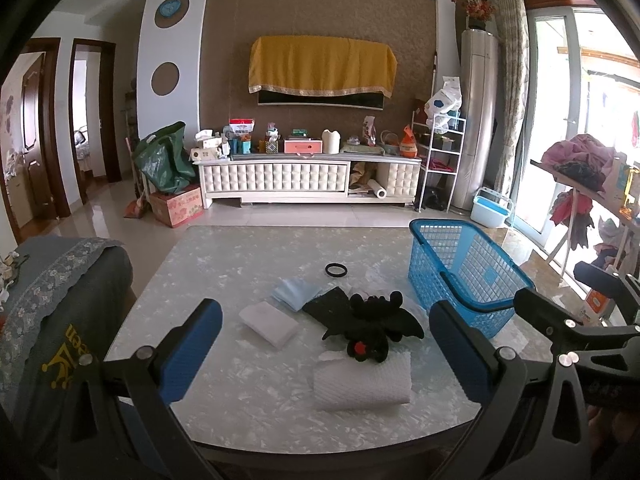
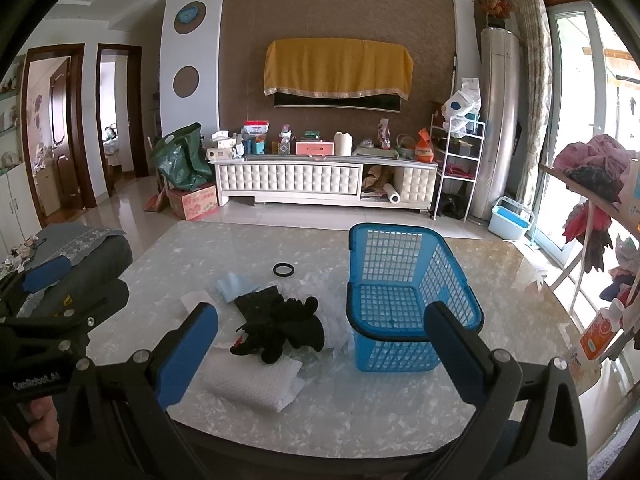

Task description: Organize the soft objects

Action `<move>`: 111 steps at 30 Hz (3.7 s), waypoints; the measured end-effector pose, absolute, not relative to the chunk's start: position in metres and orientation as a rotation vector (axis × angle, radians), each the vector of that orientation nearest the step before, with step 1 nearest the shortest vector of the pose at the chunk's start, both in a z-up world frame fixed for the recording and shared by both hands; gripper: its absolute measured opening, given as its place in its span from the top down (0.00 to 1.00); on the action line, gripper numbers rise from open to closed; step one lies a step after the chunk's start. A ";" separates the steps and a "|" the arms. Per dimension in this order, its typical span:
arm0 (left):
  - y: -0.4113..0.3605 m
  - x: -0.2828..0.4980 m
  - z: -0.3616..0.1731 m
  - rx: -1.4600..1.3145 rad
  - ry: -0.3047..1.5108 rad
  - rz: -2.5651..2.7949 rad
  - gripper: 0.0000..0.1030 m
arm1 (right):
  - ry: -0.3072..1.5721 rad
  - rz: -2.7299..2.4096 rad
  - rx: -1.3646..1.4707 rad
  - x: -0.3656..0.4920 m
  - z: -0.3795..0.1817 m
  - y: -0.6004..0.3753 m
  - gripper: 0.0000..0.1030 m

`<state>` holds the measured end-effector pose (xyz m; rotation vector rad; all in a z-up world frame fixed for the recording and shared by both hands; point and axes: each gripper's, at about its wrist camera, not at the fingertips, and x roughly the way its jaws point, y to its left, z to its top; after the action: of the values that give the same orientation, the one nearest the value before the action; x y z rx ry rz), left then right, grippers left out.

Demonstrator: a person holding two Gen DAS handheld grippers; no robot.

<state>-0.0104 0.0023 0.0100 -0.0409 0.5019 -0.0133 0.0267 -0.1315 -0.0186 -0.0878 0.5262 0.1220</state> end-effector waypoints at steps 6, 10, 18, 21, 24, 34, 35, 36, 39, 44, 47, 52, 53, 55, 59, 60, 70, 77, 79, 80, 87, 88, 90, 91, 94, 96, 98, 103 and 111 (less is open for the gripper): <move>0.000 -0.006 0.008 -0.036 0.514 -0.021 0.00 | 0.527 0.127 -0.083 0.028 -0.017 -0.132 0.00; 0.002 -0.005 0.008 -0.050 0.518 -0.031 0.00 | 0.537 0.128 -0.083 0.029 -0.017 -0.133 0.00; 0.003 0.005 0.019 -0.047 0.513 -0.020 0.00 | 0.536 0.140 -0.094 0.038 -0.009 -0.137 0.00; 0.003 0.010 0.027 -0.036 0.508 -0.027 0.00 | 0.525 0.143 -0.117 0.042 -0.006 -0.137 0.00; 0.003 0.018 0.030 -0.021 0.525 -0.045 0.00 | 0.527 0.164 -0.122 0.047 -0.003 -0.138 0.00; 0.014 0.058 0.020 0.032 0.608 -0.073 0.00 | 0.632 0.235 -0.098 0.092 -0.012 -0.137 0.00; 0.015 0.063 0.017 0.037 0.617 -0.072 0.00 | 0.645 0.240 -0.102 0.093 -0.014 -0.134 0.00; 0.016 0.067 0.016 0.043 0.623 -0.067 0.00 | 0.656 0.243 -0.108 0.096 -0.016 -0.132 0.00; 0.022 0.080 0.008 0.055 0.648 -0.055 0.00 | 0.709 0.266 -0.110 0.113 -0.022 -0.125 0.00; 0.038 0.105 -0.012 0.038 0.739 -0.046 0.00 | 0.841 0.314 -0.093 0.136 -0.045 -0.109 0.00; 0.048 0.115 -0.025 0.043 0.791 -0.031 0.00 | 0.921 0.338 -0.082 0.148 -0.060 -0.096 0.00; 0.066 0.129 -0.049 0.040 0.854 -0.007 0.00 | 1.024 0.328 -0.095 0.166 -0.080 -0.079 0.00; 0.070 0.133 -0.055 0.030 0.870 -0.010 0.00 | 1.045 0.326 -0.094 0.169 -0.084 -0.076 0.00; 0.076 0.138 -0.065 0.022 0.894 -0.010 0.00 | 1.080 0.312 -0.101 0.174 -0.089 -0.070 0.00; 0.086 0.154 -0.087 0.018 0.952 -0.026 0.00 | 1.142 0.270 -0.138 0.188 -0.099 -0.060 0.00; 0.088 0.156 -0.091 0.016 0.962 -0.028 0.00 | 1.163 0.257 -0.135 0.192 -0.103 -0.060 0.00; 0.107 0.181 -0.129 -0.033 1.063 -0.061 0.00 | 1.277 0.186 -0.183 0.222 -0.141 -0.055 0.03; 0.105 0.188 -0.146 -0.026 1.083 -0.077 0.00 | 1.369 0.138 -0.191 0.236 -0.173 -0.065 0.20; 0.108 0.188 -0.148 -0.044 1.087 -0.081 0.00 | 1.380 0.136 -0.191 0.236 -0.175 -0.066 0.25; 0.109 0.188 -0.148 -0.055 1.090 -0.085 0.00 | 1.383 0.135 -0.194 0.235 -0.175 -0.067 0.28; 0.110 0.186 -0.149 -0.065 1.082 -0.095 0.00 | 1.353 0.154 -0.164 0.225 -0.154 -0.077 0.61; 0.110 0.185 -0.149 -0.066 1.080 -0.095 0.00 | 1.344 0.153 -0.162 0.225 -0.152 -0.077 0.62; 0.110 0.184 -0.149 -0.066 1.079 -0.098 0.00 | 1.336 0.171 -0.156 0.221 -0.146 -0.079 0.63; 0.110 0.185 -0.149 -0.064 1.079 -0.099 0.00 | 1.334 0.174 -0.153 0.218 -0.142 -0.080 0.63; 0.111 0.184 -0.148 -0.057 1.084 -0.111 0.00 | 1.311 0.186 -0.137 0.211 -0.125 -0.087 0.63; 0.111 0.184 -0.148 -0.054 1.086 -0.120 0.00 | 1.292 0.203 -0.140 0.211 -0.113 -0.089 0.63; 0.112 0.184 -0.147 -0.049 1.085 -0.126 0.00 | 1.278 0.222 -0.137 0.204 -0.100 -0.090 0.63; 0.107 0.184 -0.146 -0.009 1.084 -0.134 0.00 | 1.258 0.272 -0.100 0.199 -0.071 -0.099 0.63; 0.089 0.199 -0.154 0.130 1.067 -0.182 0.00 | 1.214 0.318 -0.080 0.206 -0.045 -0.115 0.63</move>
<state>0.1988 0.0892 -0.1543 0.1302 1.0668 -0.1824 0.2061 -0.1147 -0.0452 -0.0800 1.2144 0.3181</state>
